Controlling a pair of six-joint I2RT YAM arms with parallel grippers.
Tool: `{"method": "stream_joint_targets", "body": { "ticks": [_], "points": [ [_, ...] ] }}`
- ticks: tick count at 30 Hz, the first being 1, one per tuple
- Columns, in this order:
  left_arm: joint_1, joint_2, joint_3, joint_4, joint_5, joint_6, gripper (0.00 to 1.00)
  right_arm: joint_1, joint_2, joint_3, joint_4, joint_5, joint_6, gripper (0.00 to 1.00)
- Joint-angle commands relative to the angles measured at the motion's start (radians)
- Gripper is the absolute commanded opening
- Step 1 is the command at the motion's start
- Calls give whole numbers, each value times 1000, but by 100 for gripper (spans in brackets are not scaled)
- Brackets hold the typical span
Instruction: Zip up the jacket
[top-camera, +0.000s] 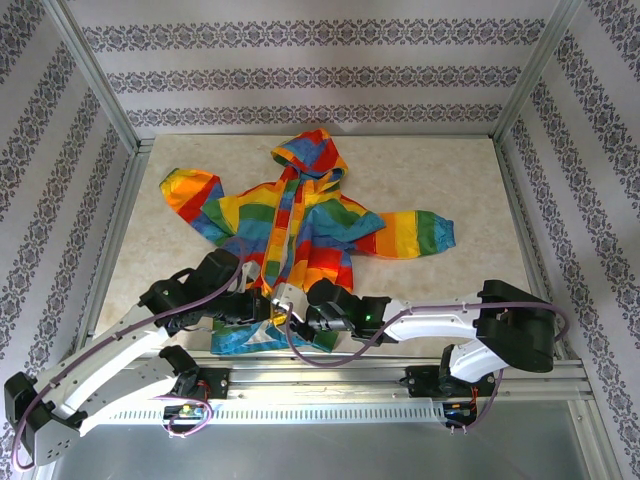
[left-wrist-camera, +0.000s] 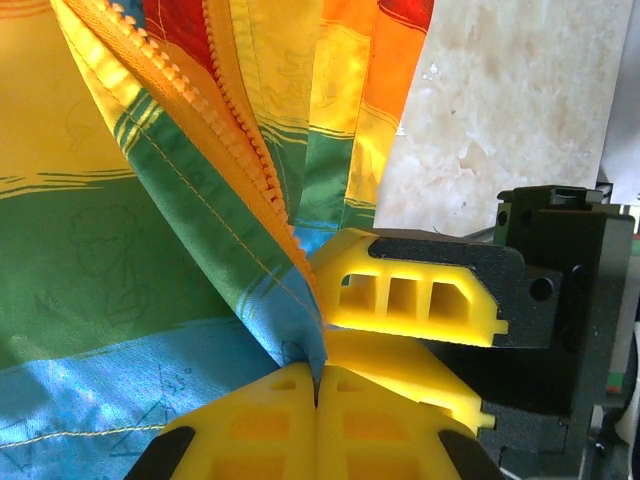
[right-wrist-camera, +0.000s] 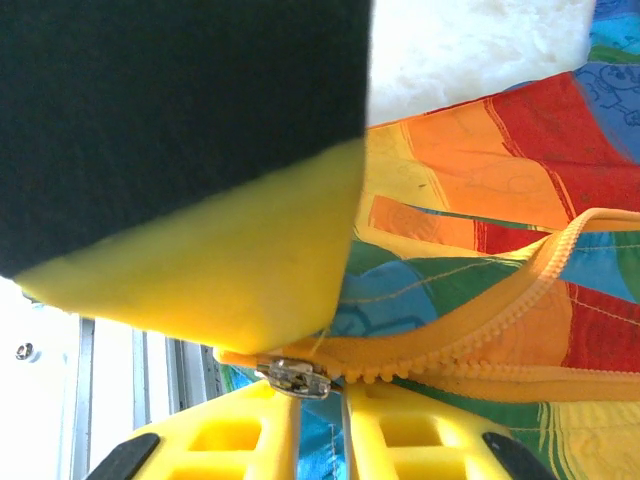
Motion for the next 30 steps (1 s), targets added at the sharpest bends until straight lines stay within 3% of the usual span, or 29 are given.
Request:
{"method": "stream_joint_targets", "body": {
  "ticks": [1,5,8,12,19,30],
  "points": [
    [-10,-18,8,-38,17,10,0,2,-26,-13,33,33,-6,16],
    [-10,-17,7,-34,17,10,0,2,-18,-1,35,21,-8,18],
    [-10,-15,7,-31,16,10,0,6,-12,4,44,13,-9,35],
    [-10,-15,5,-28,17,8,0,10,-3,11,60,7,-13,43],
    [-10,-18,2,-35,11,4,0,10,0,7,82,54,2,35],
    [-10,-18,9,-54,-10,4,0,-12,-95,-111,105,82,62,37]
  ]
}}
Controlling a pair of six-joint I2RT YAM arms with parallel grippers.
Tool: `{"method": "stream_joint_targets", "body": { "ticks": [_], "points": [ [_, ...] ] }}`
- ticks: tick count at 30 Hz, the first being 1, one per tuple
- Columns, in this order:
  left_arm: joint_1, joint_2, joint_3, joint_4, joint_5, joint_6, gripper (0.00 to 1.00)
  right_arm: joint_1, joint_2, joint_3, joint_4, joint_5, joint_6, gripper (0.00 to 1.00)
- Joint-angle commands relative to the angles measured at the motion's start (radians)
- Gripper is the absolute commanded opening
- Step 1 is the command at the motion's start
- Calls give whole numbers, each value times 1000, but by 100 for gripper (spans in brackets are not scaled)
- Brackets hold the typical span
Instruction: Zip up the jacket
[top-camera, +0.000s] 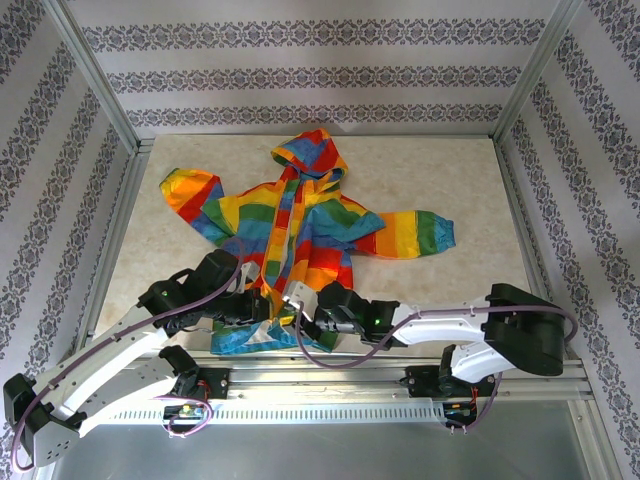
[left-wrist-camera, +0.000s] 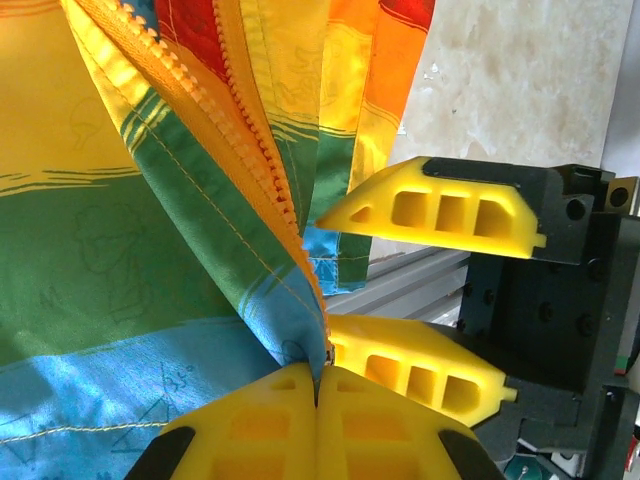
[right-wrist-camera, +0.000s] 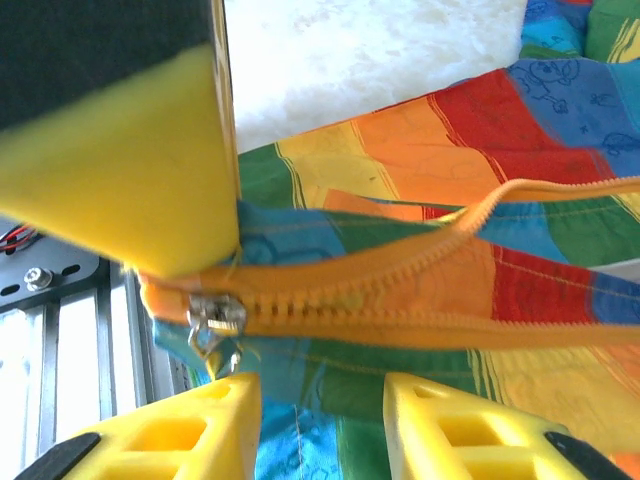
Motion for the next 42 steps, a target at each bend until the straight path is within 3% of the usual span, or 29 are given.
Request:
{"method": "stream_joint_targets", "body": {
  "ticks": [1,12,23,30,37,42],
  "points": [
    [-10,-12,12,-44,-8,5,0,-9,-38,-22,33,-1,25,37],
    [-10,-14,12,-51,-11,2,0,27,19,49,38,-76,14,38],
    [-10,-20,15,-57,-12,5,0,49,37,67,23,-58,9,38],
    [-10,-22,8,-49,-4,3,0,47,63,92,13,-17,-3,26],
    [-10,-26,7,-55,7,7,0,45,88,120,-2,-18,-10,21],
    [-10,-38,8,-77,-3,15,0,39,87,121,-5,-7,-13,3]
  ]
}}
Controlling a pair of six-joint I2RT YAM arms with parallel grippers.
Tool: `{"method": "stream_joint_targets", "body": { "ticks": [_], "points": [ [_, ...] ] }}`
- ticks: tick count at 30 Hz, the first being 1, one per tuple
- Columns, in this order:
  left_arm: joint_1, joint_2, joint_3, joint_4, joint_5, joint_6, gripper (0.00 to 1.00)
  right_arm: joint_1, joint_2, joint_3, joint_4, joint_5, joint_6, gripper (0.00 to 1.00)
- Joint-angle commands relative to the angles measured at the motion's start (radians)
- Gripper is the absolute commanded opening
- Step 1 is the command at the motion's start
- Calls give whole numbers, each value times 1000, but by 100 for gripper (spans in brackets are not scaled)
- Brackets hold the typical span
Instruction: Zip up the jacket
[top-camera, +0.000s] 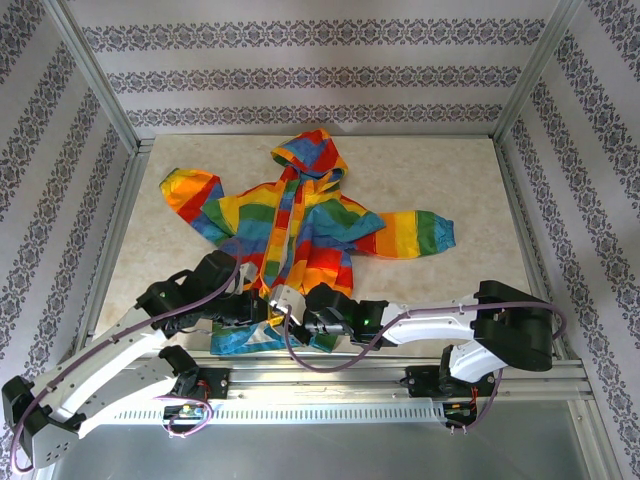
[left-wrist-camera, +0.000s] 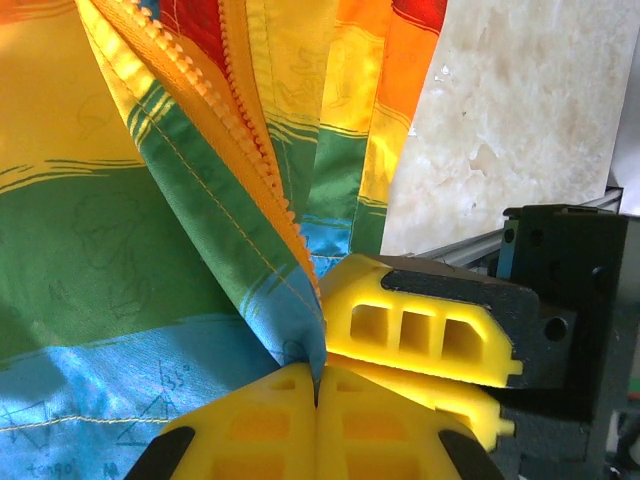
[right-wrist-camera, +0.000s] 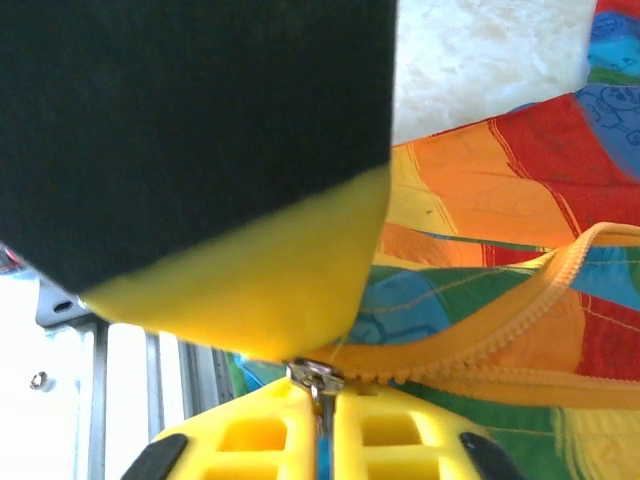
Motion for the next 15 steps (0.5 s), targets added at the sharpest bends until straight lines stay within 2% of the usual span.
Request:
{"method": "stream_joint_targets", "body": {
  "ticks": [1,8,15],
  "points": [
    [-10,-17,8,-60,17,17,0,-3,5,26,11,23,-10,0],
    [-10,-24,18,-101,14,42,0,-29,-15,25,-16,-6,-22,0],
    [-10,-26,26,-142,11,64,0,-83,-23,30,-34,-57,33,0]
  ]
}}
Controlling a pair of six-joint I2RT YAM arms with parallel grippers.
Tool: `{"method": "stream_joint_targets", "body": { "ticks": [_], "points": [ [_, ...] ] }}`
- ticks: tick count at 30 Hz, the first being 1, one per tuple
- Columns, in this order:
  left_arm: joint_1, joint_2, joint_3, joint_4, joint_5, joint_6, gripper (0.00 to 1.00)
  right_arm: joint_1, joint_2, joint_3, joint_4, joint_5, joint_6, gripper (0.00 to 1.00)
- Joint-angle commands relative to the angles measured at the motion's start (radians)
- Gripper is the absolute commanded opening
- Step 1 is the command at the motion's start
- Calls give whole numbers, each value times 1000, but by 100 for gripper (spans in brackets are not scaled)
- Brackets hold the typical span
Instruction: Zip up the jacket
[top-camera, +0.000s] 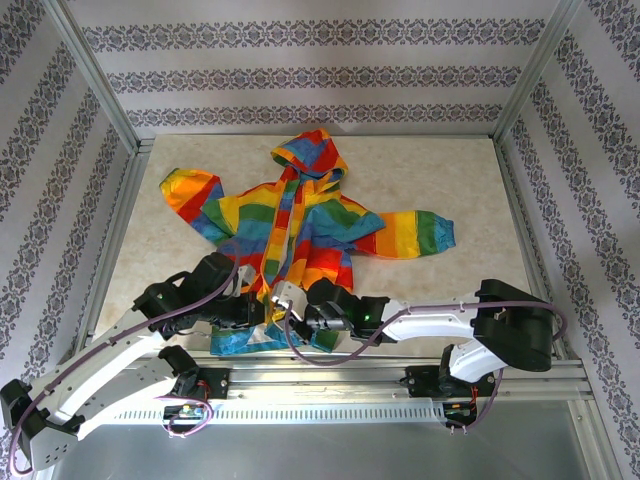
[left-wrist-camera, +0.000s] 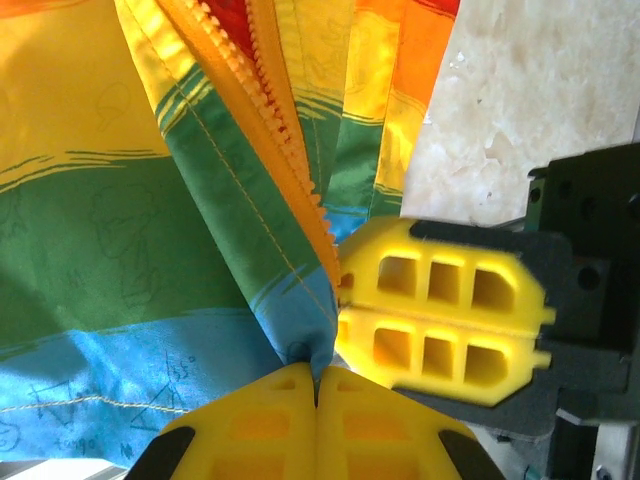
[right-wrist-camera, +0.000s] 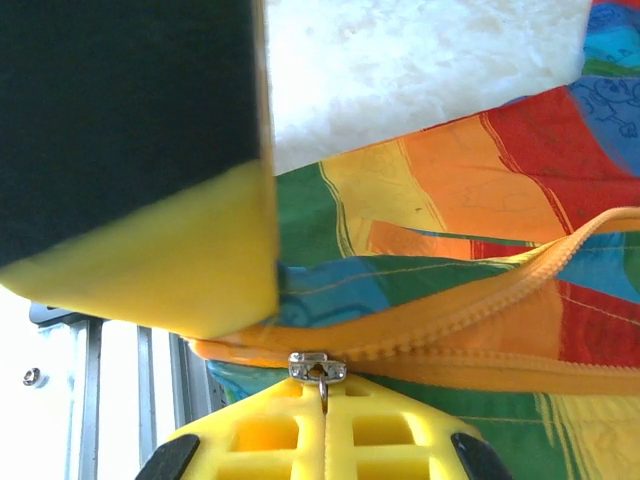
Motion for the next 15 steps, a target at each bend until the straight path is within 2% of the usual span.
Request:
{"method": "stream_joint_targets", "body": {
  "ticks": [1,15],
  "points": [
    [-10,-14,29,-107,15,38,0,-41,-22,25,-15,-19,29,0],
    [-10,-57,67,-181,-23,48,0,-129,24,87,-96,-26,42,0]
  ]
}}
